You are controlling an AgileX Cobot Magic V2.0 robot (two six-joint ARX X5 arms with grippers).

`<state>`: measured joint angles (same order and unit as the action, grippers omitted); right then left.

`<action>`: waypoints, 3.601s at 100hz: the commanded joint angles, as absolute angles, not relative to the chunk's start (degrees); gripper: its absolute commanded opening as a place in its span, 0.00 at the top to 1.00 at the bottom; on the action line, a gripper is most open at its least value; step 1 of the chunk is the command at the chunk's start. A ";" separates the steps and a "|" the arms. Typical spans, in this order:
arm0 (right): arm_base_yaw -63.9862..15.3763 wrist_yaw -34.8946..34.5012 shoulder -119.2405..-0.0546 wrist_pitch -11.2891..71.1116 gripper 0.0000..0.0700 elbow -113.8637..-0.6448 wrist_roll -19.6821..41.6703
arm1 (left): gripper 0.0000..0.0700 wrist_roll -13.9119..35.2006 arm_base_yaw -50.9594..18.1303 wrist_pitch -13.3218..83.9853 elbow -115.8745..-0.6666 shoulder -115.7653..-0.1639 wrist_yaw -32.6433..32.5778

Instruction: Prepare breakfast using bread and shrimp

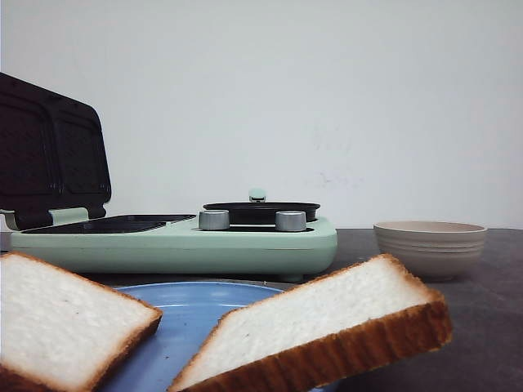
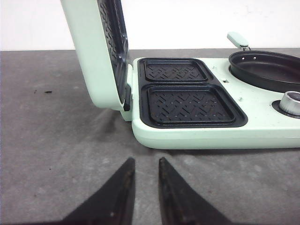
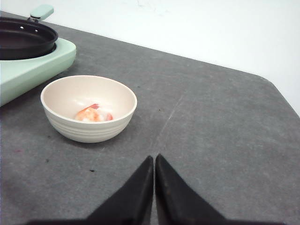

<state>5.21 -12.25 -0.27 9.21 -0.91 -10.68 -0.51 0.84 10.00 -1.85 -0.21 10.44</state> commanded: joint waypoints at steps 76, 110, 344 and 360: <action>5.23 -12.43 -0.21 8.93 1.00 -0.69 -10.96 | 1.00 -0.84 0.75 10.31 -0.84 -0.19 10.52; 5.23 -12.43 -0.21 8.93 1.00 -0.69 -10.96 | 1.00 -0.84 0.75 10.33 -0.84 -0.19 10.52; 5.21 -12.05 -0.21 8.78 1.00 -0.69 -1.89 | 1.00 -0.84 0.75 10.31 -0.84 -0.19 10.55; 5.21 -12.21 -0.21 8.62 1.00 -0.69 0.19 | 1.00 -0.82 0.75 10.31 -0.84 -0.19 10.55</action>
